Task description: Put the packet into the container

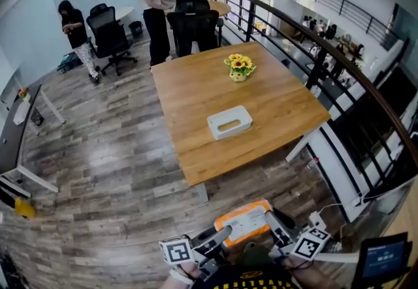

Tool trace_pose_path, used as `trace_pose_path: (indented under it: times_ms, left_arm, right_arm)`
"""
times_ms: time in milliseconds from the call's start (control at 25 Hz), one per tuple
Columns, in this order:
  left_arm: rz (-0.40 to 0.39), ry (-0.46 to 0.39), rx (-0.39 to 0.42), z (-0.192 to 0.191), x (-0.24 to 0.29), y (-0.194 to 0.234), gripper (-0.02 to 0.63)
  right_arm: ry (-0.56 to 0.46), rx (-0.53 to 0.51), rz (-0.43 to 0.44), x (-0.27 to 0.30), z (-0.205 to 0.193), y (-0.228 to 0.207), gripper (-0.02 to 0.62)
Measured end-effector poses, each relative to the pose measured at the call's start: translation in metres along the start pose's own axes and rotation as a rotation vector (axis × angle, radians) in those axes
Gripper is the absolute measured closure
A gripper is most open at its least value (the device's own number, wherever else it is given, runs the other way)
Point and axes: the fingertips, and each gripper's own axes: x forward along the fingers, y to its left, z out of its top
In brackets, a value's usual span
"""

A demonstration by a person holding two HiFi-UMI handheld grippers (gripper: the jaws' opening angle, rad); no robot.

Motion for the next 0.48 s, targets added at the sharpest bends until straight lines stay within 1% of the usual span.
trace_pose_path:
  times_ms: [120,280,360,480]
  left_arm:
    - [-0.011,-0.013,-0.006,0.018,0.012,0.002,0.348]
    - [-0.01,-0.056,-0.022,0.046,0.035,0.009,0.345]
    - [-0.006,-0.088,-0.016,0.065,0.051,0.01,0.33]
    - [0.024,-0.133,0.004,0.094,0.081,0.015,0.291]
  right_arm:
    - [0.006,0.011,0.007,0.018,0.012,-0.004,0.505]
    - [0.006,0.042,0.034,0.045,0.033,-0.027,0.506]
    - [0.003,0.063,0.059,0.061,0.051,-0.04,0.506]
    - [0.014,0.077,0.098,0.084,0.081,-0.064,0.508]
